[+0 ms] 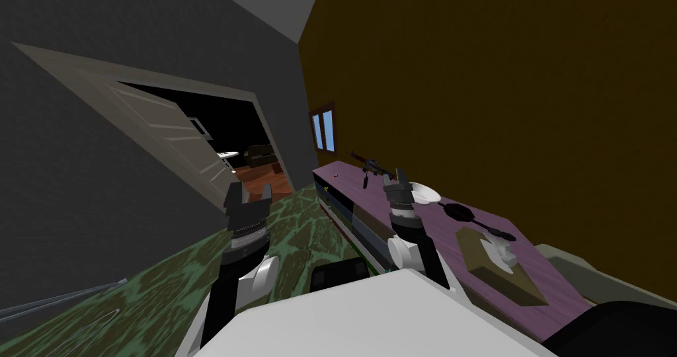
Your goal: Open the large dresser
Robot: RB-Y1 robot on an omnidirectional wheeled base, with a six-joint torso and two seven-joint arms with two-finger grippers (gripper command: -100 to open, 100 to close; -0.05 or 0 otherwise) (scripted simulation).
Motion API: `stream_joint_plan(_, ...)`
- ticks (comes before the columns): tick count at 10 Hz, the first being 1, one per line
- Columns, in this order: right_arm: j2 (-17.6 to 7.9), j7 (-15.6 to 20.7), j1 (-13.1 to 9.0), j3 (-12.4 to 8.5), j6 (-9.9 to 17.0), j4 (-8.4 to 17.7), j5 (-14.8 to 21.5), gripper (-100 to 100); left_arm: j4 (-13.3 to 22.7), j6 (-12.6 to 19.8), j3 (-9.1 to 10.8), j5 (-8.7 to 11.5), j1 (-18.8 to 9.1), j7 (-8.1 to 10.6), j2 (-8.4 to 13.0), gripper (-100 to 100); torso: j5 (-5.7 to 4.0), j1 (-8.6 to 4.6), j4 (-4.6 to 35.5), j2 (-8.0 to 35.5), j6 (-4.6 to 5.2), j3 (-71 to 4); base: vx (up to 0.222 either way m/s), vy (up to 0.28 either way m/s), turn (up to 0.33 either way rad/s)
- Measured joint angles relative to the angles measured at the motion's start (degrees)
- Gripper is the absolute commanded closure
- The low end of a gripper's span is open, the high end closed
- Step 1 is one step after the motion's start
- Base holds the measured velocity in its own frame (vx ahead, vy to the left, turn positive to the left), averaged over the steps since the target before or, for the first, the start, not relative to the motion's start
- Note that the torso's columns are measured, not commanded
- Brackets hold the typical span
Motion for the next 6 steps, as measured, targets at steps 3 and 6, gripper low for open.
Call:
stream_joint_plan(3,0.0,0.0,0.0,0.0,0.0,-0.01,0.0,0,-0.01,0.0,0.0,0.0,0.0,0.0,0.0,0,0.0,0.0,10.06,10.03,0.0,-20.14,0.0,0.0,0.0)
stream_joint_plan(6,0.0,0.0,0.0,0.0,0.0,-0.01,0.0,0,-0.01,0.0,0.0,0.0,0.0,0.0,0.0,0,0.0,0.0,22.68,22.69,0.0,-45.36,0.0,0.0,0.0)
